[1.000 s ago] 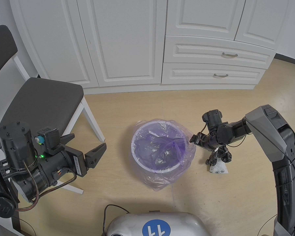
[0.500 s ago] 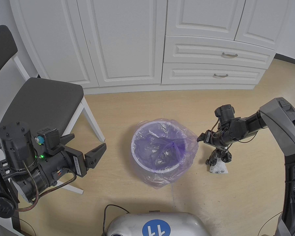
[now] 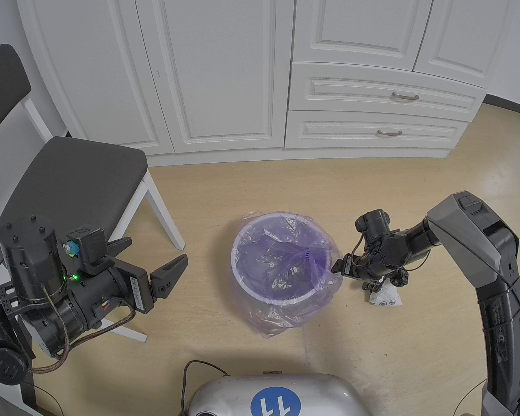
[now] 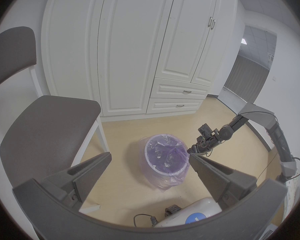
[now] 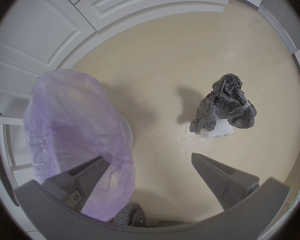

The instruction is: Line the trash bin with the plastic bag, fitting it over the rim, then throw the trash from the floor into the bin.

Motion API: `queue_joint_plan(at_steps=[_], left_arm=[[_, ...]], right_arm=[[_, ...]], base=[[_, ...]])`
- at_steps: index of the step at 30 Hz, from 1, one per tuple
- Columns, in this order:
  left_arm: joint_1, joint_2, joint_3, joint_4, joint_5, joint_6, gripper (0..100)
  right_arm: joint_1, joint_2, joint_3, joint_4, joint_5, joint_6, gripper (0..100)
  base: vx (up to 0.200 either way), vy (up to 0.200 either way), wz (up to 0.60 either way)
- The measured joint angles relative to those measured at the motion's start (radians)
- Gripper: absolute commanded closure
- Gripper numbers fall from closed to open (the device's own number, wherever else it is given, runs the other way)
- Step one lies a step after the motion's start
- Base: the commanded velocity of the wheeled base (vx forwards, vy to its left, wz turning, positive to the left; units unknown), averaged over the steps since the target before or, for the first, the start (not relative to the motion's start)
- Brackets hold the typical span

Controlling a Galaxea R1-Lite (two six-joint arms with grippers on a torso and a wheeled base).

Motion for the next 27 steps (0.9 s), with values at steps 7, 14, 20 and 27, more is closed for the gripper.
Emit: queue_joint_plan(at_steps=[7, 14, 20, 27], left_arm=[[0.0, 0.009, 0.001, -0.008, 0.0, 0.0, 0], [0.0, 0.034, 0.011, -0.062, 0.001, 0.0, 0], [0.0, 0.05, 0.017, -0.081, 0.001, 0.0, 0], [0.0, 0.056, 0.018, -0.085, 0.002, 0.0, 0]], right_arm=[[-0.003, 0.063, -0.056, 0.002, -0.058, 0.0, 0], [0.002, 0.119, -0.138, -0.002, -0.098, 0.047, 0], [0.009, 0.154, -0.22, 0.001, -0.132, 0.152, 0], [0.016, 0.167, -0.276, 0.011, -0.14, 0.2, 0]], base=[[0.0, 0.0, 0.0], [0.0, 0.0, 0.0], [0.0, 0.0, 0.0], [0.0, 0.0, 0.0]])
